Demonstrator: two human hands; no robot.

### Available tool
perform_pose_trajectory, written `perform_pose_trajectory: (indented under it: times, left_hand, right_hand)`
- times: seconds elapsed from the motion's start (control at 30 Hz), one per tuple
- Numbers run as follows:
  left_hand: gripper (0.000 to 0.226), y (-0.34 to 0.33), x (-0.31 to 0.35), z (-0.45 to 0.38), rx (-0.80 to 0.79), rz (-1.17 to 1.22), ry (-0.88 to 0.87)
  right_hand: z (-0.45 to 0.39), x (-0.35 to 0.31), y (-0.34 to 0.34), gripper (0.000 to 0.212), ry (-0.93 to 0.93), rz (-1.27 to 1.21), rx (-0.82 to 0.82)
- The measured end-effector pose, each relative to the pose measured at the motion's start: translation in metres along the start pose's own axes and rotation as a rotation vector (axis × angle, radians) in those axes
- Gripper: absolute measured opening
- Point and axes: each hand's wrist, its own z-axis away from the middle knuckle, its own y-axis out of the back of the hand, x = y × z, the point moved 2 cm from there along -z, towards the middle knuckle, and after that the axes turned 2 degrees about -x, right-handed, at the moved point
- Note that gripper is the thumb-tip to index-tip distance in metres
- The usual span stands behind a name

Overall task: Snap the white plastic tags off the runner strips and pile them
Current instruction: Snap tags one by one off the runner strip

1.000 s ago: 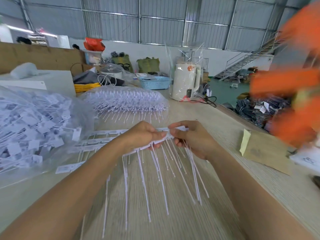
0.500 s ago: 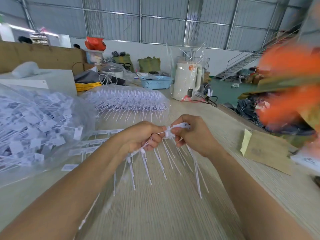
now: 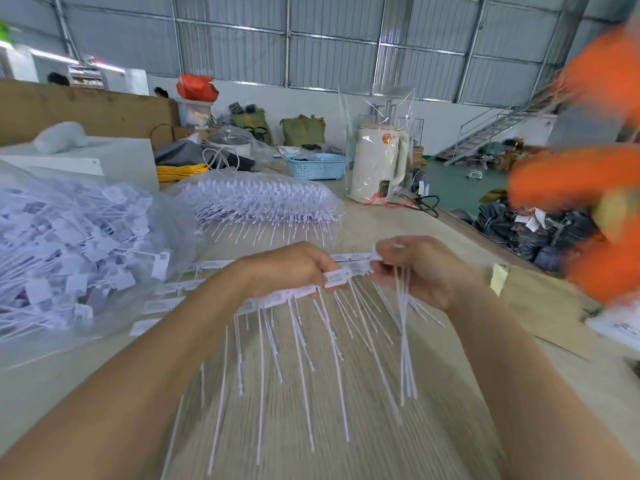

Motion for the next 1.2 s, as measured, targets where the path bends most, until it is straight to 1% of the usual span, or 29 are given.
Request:
perform_pose_trajectory:
  times: [0.07,0.1,0.13,0.2,0.23,0.27,0.33,0.43,0.47,0.57,0.63,0.77,0.83,0.9,0.93,0.97,1.0,1.07,1.1,1.17,1.2]
  left_hand:
    - [0.019,0.0,0.001,0.0,0.0,-0.152,-0.016]
    - [0.016,0.001,0.0,0.0,0.014,-0.18,-0.032]
    - [0.013,0.001,0.0,0.0,0.026,-0.171,-0.048]
    - [0.021,0.001,-0.002,0.0,0.048,-0.09,-0.063]
    - [0.024,0.003,-0.002,0.0,0.058,-0.047,-0.06]
    - [0.022,0.005,-0.003,0.001,0.068,-0.019,-0.05]
    - [0.013,0.01,-0.004,0.003,0.071,-0.053,-0.013]
    - [0.028,0.013,-0.006,0.004,0.058,-0.06,0.007]
    - [0.03,0.014,-0.006,0.004,0.074,-0.06,-0.004]
    - [0.033,0.013,-0.003,0.002,0.148,-0.104,-0.012]
    - [0.035,0.012,-0.002,-0.001,0.182,-0.061,-0.011]
    - [0.022,0.013,0.0,-0.002,0.247,0.07,-0.011]
    - [0.026,0.017,0.0,-0.001,0.254,0.139,0.005]
    - [0.027,0.023,-0.004,0.002,0.277,0.187,0.045]
    - [0.026,0.026,-0.008,0.003,0.299,0.189,0.068]
    - [0.023,0.029,-0.012,0.005,0.323,0.184,0.083]
    - [0.021,0.03,-0.014,0.006,0.333,0.18,0.087]
    - [0.022,0.026,-0.012,0.007,0.273,0.174,0.054]
    - [0.024,0.022,-0.007,0.006,0.212,0.176,0.02]
    - [0.031,0.013,0.003,0.005,0.11,0.172,-0.027]
    - [0.032,0.01,0.006,0.005,0.085,0.153,-0.035]
  right_hand:
    - [0.002,0.01,-0.019,0.007,-0.022,0.186,-0.094]
    - [0.002,0.014,-0.025,0.007,-0.019,0.225,-0.116]
    - [0.003,0.017,-0.03,0.007,-0.013,0.232,-0.134]
    - [0.004,0.02,-0.037,0.006,0.02,0.223,-0.164]
    - [0.004,0.02,-0.038,0.007,0.058,0.228,-0.157]
    - [0.004,0.02,-0.038,0.009,0.107,0.233,-0.137]
    - [0.002,0.018,-0.036,0.012,0.182,0.227,-0.083]
    - [0.0,0.015,-0.031,0.012,0.2,0.208,-0.082]
    - [0.0,0.016,-0.031,0.013,0.199,0.243,-0.097]
    - [0.002,0.019,-0.034,0.012,0.189,0.452,-0.126]
    - [0.001,0.019,-0.035,0.013,0.179,0.525,-0.1]
    - [0.007,0.013,-0.04,0.013,0.232,0.503,-0.076]
    - [0.012,0.009,-0.046,0.019,0.325,0.584,-0.022]
    - [0.018,-0.002,-0.047,0.023,0.479,0.74,0.093]
    - [0.021,-0.01,-0.045,0.021,0.55,0.734,0.134]
    - [0.023,-0.018,-0.04,0.018,0.604,0.625,0.143]
    - [0.025,-0.025,-0.032,0.014,0.615,0.443,0.13]
    - [0.024,-0.028,-0.017,0.01,0.502,0.116,0.108]
    - [0.022,-0.026,-0.01,0.01,0.425,0.035,0.107]
    - [0.015,-0.017,-0.003,0.013,0.298,-0.005,0.091]
    - [0.012,-0.014,-0.002,0.014,0.252,0.005,0.071]
